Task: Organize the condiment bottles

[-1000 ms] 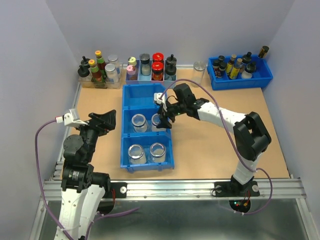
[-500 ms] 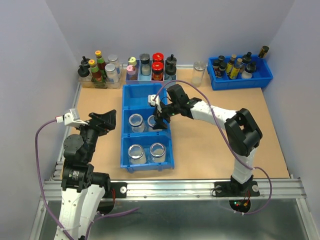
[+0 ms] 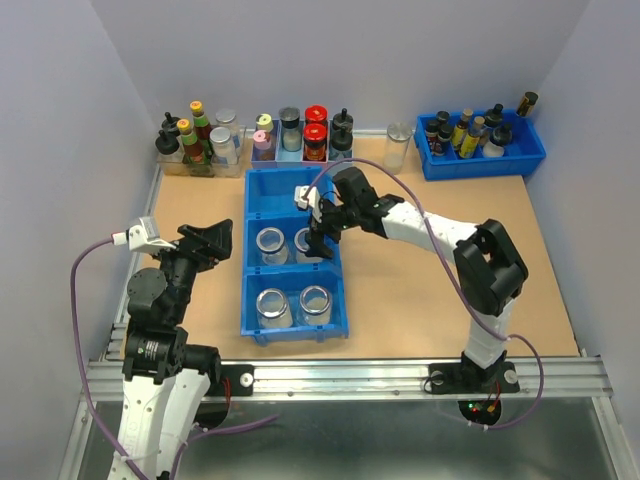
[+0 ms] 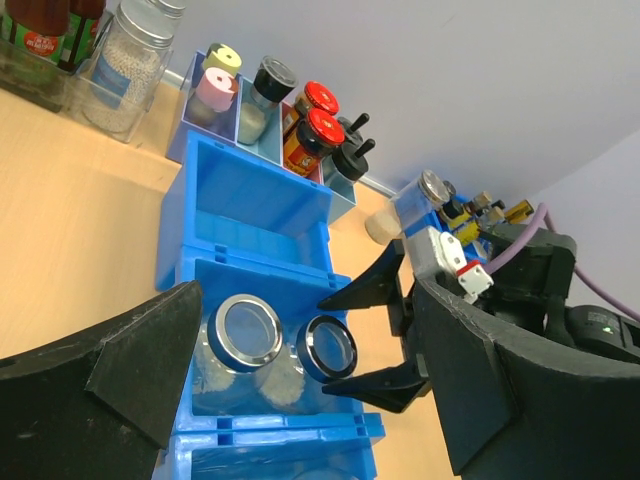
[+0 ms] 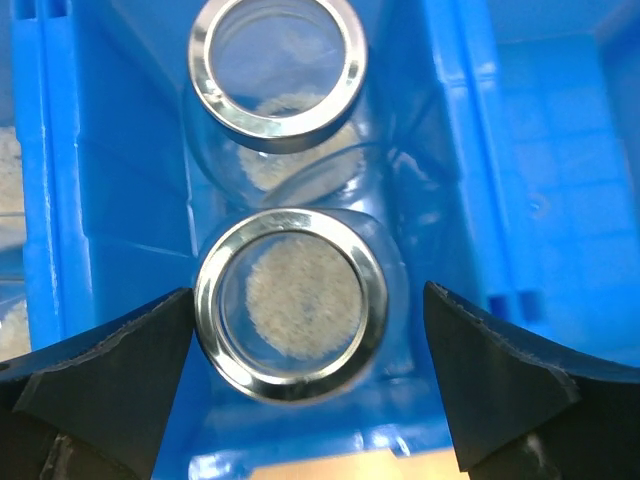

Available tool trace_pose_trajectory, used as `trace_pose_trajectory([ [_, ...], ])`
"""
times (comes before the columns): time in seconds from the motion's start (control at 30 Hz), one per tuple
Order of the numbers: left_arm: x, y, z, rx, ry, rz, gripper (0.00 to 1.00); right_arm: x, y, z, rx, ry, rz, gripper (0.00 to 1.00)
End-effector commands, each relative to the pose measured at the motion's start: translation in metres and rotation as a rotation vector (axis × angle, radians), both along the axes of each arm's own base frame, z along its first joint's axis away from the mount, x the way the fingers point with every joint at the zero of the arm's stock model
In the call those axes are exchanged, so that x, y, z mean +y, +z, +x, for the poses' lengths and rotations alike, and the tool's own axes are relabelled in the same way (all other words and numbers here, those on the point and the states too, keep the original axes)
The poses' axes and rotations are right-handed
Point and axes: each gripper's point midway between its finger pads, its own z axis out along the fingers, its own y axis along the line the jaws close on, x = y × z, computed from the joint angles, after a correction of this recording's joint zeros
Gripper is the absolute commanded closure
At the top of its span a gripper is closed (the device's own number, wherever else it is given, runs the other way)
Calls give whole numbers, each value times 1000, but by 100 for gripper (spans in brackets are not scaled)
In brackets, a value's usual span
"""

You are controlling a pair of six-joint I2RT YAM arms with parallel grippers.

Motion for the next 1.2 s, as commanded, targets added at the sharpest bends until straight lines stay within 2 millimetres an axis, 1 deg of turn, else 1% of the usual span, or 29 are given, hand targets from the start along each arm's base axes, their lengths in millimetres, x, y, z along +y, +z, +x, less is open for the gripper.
trace_pose_trajectory([
  [0.0, 0, 26, -4, -73, -6, 0, 3, -3, 53, 11, -111, -75, 46, 0],
  [0.1, 0, 27, -4, -74, -6, 0, 3, -5, 68, 7, -112, -85, 71, 0],
  [0.23, -1, 27, -3, -71, -9, -4, 3, -8, 74, 5, -106, -101, 78, 0],
  [0.27, -1, 27, -4, -72, -9, -4, 3, -12, 75, 10, -113, -133, 69, 0],
  [0.3, -1, 29, -4, -75, -9, -4, 2, -16, 82, 11, -121, -150, 78, 0],
  [0.33, -1, 28, -4, -74, -8, -4, 2, -18, 85, 12, -111, -171, 84, 0],
  [0.37, -1, 27, -4, -73, -8, -3, 2, -23, 89, 18, -107, -209, 85, 0],
  [0.4, 0, 26, -5, -71, -6, -1, 2, -29, 96, 26, -118, -272, 85, 0],
  [0.43, 0, 27, -5, -71, -4, 0, 2, -34, 100, 33, -92, -338, 92, 0],
  [0.47, 0, 26, -5, -71, -4, 0, 2, -48, 105, 54, -120, -475, 73, 0],
  [0.5, 0, 25, -4, -68, -4, 1, 2, -56, 110, 67, -125, -566, 72, 0],
  [0.57, -1, 24, -3, -65, -7, 0, 2, -73, 108, 89, -113, -754, 62, 0],
  [0.6, -1, 24, -3, -65, -9, -2, 2, -94, 114, 108, -147, -887, 53, 0],
  [0.63, -2, 24, -3, -65, -14, -3, 2, -103, 113, 118, -122, -977, 73, 0],
  [0.67, -2, 23, -2, -60, -15, -2, 2, -130, 117, 136, -141, -1110, 81, 0],
  [0.73, -2, 24, -3, -63, -15, -3, 2, -158, 125, 153, -118, -1262, 138, 0],
  [0.77, -2, 25, -3, -65, -14, 0, 2, -180, 129, 164, -106, -1350, 184, 0],
  [0.87, -1, 25, -3, -66, -10, 3, 1, -207, 141, 184, -130, -1452, 264, 0],
  [0.9, -1, 26, -3, -67, -10, 1, 1, -220, 135, 196, -124, -1480, 259, 0],
  [0.97, -2, 24, -2, -59, -12, 2, 1, -231, 130, 210, -121, -1521, 262, 0],
  [1.0, -2, 23, -1, -56, -14, 1, 1, -238, 129, 223, -132, -1549, 261, 0],
  [1.03, -2, 24, 0, -56, -15, 1, 1, -242, 126, 229, -136, -1558, 253, 0],
  [1.07, -2, 23, 0, -53, -14, 3, 1, -245, 134, 237, -153, -1574, 271, 0],
  [1.1, -2, 24, 0, -55, -12, 4, 1, -248, 133, 242, -158, -1585, 273, 0],
  [1.13, -1, 25, 0, -58, -9, 5, 1, -249, 123, 250, -151, -1595, 260, 0],
  [1.17, -1, 26, 0, -60, -7, 7, 1, -250, 122, 255, -152, -1600, 264, 0],
])
